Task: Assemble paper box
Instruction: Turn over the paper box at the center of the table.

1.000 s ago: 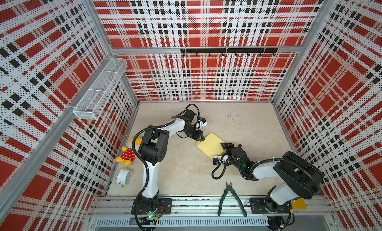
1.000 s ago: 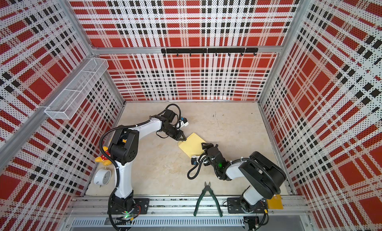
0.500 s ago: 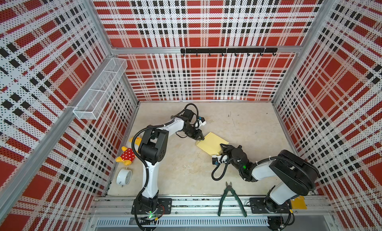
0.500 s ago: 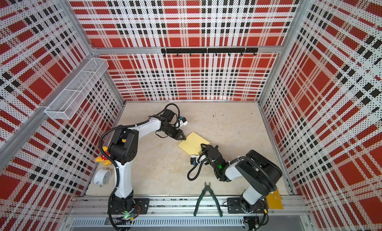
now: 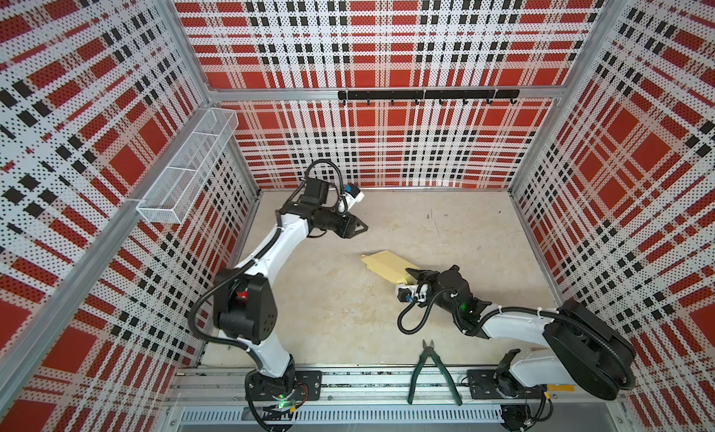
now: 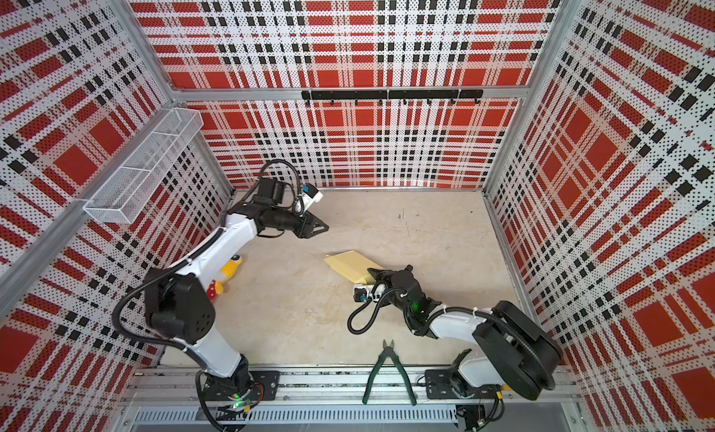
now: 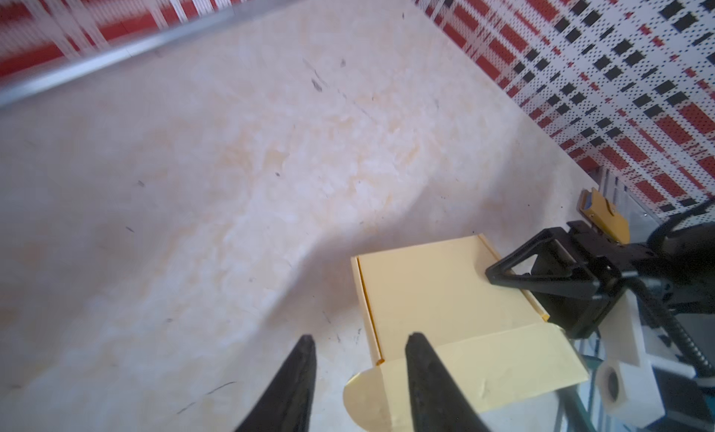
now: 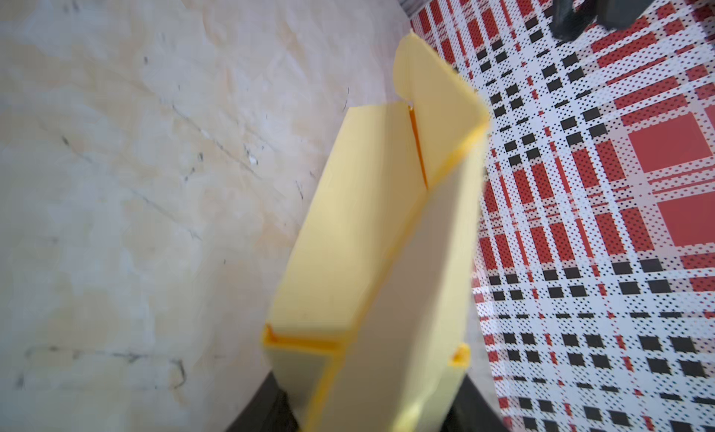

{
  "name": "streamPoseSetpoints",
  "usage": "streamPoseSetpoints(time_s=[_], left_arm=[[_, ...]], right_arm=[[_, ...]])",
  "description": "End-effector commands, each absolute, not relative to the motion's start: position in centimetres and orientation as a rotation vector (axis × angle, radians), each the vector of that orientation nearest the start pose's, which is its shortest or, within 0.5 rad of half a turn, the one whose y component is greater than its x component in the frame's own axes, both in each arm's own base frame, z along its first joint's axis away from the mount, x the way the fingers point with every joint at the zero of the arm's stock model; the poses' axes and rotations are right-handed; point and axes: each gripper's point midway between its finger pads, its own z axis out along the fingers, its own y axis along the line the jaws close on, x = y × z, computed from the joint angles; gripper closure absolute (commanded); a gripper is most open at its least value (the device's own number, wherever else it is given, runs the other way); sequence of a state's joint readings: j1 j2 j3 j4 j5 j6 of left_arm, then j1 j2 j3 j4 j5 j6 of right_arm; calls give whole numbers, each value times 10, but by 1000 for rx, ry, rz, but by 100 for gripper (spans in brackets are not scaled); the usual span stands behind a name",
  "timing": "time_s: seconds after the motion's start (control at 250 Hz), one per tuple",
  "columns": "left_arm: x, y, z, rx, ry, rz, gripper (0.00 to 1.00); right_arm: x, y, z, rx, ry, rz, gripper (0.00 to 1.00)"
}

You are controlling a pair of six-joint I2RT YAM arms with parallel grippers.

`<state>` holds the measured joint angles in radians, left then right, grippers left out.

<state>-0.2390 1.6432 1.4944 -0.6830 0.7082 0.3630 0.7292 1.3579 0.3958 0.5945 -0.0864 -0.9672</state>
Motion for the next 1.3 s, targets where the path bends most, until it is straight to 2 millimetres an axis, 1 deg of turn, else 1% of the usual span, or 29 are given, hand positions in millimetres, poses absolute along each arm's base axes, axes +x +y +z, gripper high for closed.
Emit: streamPoseSetpoints(time_s=[0.0, 0.044, 0.072, 0.132, 0.176, 0.236, 0.268, 0.276, 0.284, 0.32, 0.416, 0.508, 0.604, 0.8, 0.812, 0.824, 0.832, 0.928, 0.992, 1.128, 1.204, 1.296], left_arm=[[362, -211, 278, 1223, 1834, -677, 47], [353, -211, 282, 1281, 1784, -651, 40], [345, -212, 285, 1321, 1760, -646, 38], [327, -213, 289, 1406, 1735, -644, 38], [316, -213, 289, 1462, 1727, -645, 37], [298, -213, 289, 1561, 1687, -632, 36], [291, -209, 286, 1614, 1681, -605, 35], [285, -215, 285, 1648, 1664, -606, 35], [282, -216, 284, 1667, 1658, -602, 35], [276, -217, 280, 1729, 1648, -563, 35], [259, -213, 264, 1926, 1603, -452, 30], [257, -209, 250, 2014, 1610, -387, 27], [259, -204, 237, 2064, 1626, -346, 25], [255, -206, 214, 2156, 1607, -351, 22], [255, -207, 212, 2162, 1604, -345, 21], [256, -207, 210, 2167, 1604, -339, 15], [256, -207, 209, 2170, 1604, -337, 13], [263, -204, 196, 2221, 1591, -282, 11], [270, -206, 191, 2218, 1595, -262, 10], [277, -210, 180, 2206, 1635, -281, 10], [277, -212, 170, 2198, 1667, -303, 12], [271, -214, 158, 2200, 1693, -334, 15]], right_arm=[[261, 291, 146, -1394, 1250, 238, 54], [257, 297, 154, -1371, 1235, 297, 54], [256, 300, 159, -1343, 1225, 330, 54], [256, 304, 172, -1271, 1208, 393, 54], [255, 307, 177, -1241, 1205, 440, 53], [253, 311, 178, -1216, 1213, 508, 53], [252, 313, 179, -1202, 1215, 550, 53], [252, 314, 179, -1199, 1215, 560, 53], [251, 314, 178, -1199, 1216, 571, 53], [250, 317, 177, -1188, 1217, 610, 52], [247, 322, 170, -1179, 1228, 687, 53], [245, 325, 163, -1170, 1236, 733, 55], [245, 326, 158, -1143, 1237, 755, 57], [243, 327, 146, -1135, 1247, 793, 59], [243, 327, 146, -1136, 1247, 796, 59], [242, 327, 145, -1136, 1247, 798, 59], [242, 327, 145, -1137, 1247, 801, 59], [241, 329, 140, -1146, 1255, 817, 59], [240, 331, 136, -1158, 1260, 833, 59], [238, 335, 130, -1171, 1267, 876, 59], [237, 336, 130, -1164, 1258, 890, 59], [237, 337, 129, -1160, 1255, 901, 58]])
